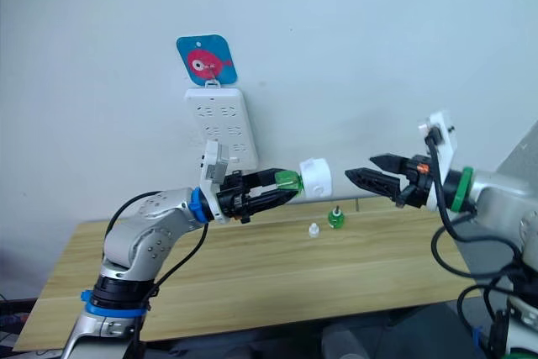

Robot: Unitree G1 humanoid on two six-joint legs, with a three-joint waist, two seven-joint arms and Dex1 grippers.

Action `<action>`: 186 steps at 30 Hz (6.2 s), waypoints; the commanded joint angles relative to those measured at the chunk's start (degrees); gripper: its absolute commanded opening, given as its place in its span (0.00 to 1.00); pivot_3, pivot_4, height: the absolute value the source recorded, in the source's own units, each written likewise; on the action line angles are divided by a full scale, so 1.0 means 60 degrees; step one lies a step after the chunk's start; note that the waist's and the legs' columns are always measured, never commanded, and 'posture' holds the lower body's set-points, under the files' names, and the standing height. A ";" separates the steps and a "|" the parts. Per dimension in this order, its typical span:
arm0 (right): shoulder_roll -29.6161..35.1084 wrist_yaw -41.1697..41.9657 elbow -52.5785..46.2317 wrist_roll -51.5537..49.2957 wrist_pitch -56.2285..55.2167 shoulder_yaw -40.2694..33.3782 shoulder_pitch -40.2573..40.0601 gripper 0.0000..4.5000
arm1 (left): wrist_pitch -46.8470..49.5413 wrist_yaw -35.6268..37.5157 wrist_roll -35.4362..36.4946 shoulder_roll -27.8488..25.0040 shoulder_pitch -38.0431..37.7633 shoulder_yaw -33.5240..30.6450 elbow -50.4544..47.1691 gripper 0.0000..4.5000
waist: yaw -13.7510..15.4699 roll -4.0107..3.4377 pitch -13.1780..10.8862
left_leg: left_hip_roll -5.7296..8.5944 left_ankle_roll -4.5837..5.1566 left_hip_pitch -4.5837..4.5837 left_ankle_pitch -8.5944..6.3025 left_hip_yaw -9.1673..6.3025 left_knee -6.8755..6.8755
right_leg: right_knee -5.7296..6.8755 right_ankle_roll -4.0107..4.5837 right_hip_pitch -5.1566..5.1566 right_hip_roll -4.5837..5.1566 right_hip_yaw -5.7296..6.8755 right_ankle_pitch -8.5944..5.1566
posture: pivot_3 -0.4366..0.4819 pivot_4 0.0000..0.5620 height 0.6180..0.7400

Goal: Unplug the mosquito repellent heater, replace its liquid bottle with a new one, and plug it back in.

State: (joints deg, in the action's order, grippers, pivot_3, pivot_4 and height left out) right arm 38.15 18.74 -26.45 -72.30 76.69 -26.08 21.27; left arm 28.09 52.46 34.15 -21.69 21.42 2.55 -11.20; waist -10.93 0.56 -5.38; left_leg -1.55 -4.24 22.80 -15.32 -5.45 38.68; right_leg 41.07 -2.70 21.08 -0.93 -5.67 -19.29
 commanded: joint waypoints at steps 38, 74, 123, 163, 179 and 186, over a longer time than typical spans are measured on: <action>-0.3990 -0.7190 -0.0617 -0.3544 -0.6963 0.3978 -0.0385 1.00 | -0.3303 -0.1757 -0.1758 0.1565 -0.0592 0.0605 -0.0520 0.52 | -0.0064 -0.0069 0.0113 | -0.0005 0.0017 -0.0015 0.0009 0.0125 0.0003 | -0.0020 -0.0088 0.0018 -0.0063 -0.0203 0.0004 | 0.27 0.01 1.00; -0.1579 -0.5174 -0.1778 -0.0008 -0.6037 0.4571 -0.0217 0.69 | -0.1338 -0.1491 -0.0402 -0.2041 -0.2202 -0.2810 -0.0129 1.00 | -0.0048 -0.0059 0.0125 | -0.0020 0.0018 -0.0036 0.0010 0.0144 -0.0107 | -0.0058 -0.0085 0.0053 -0.0065 -0.0215 -0.0003 | 0.27 0.09 1.00; -0.1750 -0.3135 -0.3261 0.2853 -0.4687 0.5090 -0.0590 0.69 | -0.1469 0.2170 -0.2221 -0.2226 0.3508 -0.1106 0.6347 1.00 | -0.0076 0.0043 -0.0113 | -0.0009 0.0019 0.0014 0.0010 0.0101 -0.0130 | -0.0127 -0.0044 0.0055 -0.0044 -0.0162 0.0022 | 0.19 0.16 1.00; -0.5198 -0.3031 0.0692 0.7758 -0.3307 0.7168 0.3167 0.68 | -0.0545 0.1878 -0.1940 -0.2118 0.3016 -0.1462 0.5357 0.29 | -0.0260 0.0037 -0.0116 | 0.0003 0.0008 0.0028 0.0018 -0.0081 -0.0126 | -0.0095 -0.0037 0.0045 0.0006 -0.0035 0.0025 | 0.24 0.13 1.00; -0.6092 -0.2949 0.0981 0.8173 -0.2949 0.6528 0.2853 0.68 | -0.0593 0.1853 -0.1913 -0.2164 0.2965 -0.1487 0.5427 0.29 | -0.0286 0.0030 -0.0120 | 0.0006 -0.0007 0.0021 0.0033 -0.0104 -0.0124 | -0.0045 -0.0033 0.0050 0.0005 -0.0014 0.0023 | 0.25 0.13 1.00; -0.6538 -0.2943 0.1017 0.8149 -0.2820 0.6038 0.2622 0.68 | -0.0554 0.1882 -0.1889 -0.2171 0.2950 -0.1503 0.5408 0.29 | -0.0293 0.0026 -0.0123 | 0.0006 -0.0009 0.0020 0.0036 -0.0106 -0.0125 | -0.0038 -0.0033 0.0051 0.0002 -0.0012 0.0023 | 0.25 0.14 1.00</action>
State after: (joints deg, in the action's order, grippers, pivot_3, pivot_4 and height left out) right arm -0.39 1.14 -19.77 -23.73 60.34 11.68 36.77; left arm 25.55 63.17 21.56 -34.15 38.69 -5.24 22.72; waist -12.69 0.71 -6.11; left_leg -1.52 -4.29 22.91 -15.11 -6.09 37.93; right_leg 40.84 -2.90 21.39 -0.92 -5.73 -19.16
